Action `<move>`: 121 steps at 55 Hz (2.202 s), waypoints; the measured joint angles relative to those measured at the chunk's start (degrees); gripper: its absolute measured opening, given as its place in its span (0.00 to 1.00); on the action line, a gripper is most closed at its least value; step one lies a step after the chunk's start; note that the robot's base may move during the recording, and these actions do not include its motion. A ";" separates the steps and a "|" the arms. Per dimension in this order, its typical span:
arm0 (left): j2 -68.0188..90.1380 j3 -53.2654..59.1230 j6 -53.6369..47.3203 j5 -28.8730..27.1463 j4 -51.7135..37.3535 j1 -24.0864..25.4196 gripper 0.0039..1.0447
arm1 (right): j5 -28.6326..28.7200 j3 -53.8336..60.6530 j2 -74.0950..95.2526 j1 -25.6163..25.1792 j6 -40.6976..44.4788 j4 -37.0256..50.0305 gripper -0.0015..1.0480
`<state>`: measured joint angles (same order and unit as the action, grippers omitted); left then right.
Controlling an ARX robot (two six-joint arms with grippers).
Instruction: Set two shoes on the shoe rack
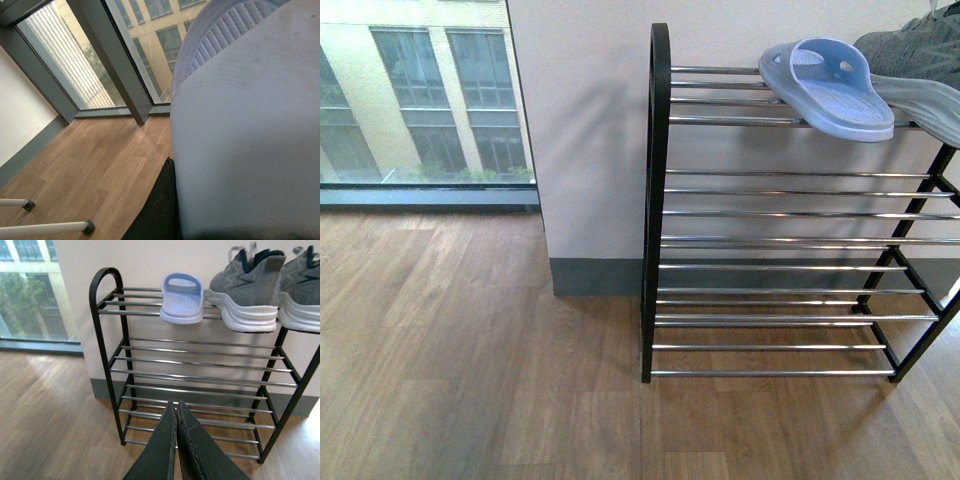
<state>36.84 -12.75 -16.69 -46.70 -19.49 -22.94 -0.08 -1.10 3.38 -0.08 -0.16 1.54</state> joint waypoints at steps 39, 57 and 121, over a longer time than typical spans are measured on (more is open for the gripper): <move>0.00 0.00 0.00 -0.20 0.00 0.00 0.02 | 0.28 0.00 -3.06 -0.02 0.02 -1.36 0.83; 14.05 -12.46 17.79 20.20 9.40 1.42 0.02 | -0.09 0.00 -3.08 0.00 -0.02 -1.44 0.91; 104.32 -123.10 0.85 28.83 42.75 6.34 0.02 | -0.09 0.00 -3.10 0.02 -0.02 -1.44 0.91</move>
<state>141.16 -135.85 -15.84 -17.87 23.27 -16.60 -0.16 -1.10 0.27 -0.05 -0.19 0.10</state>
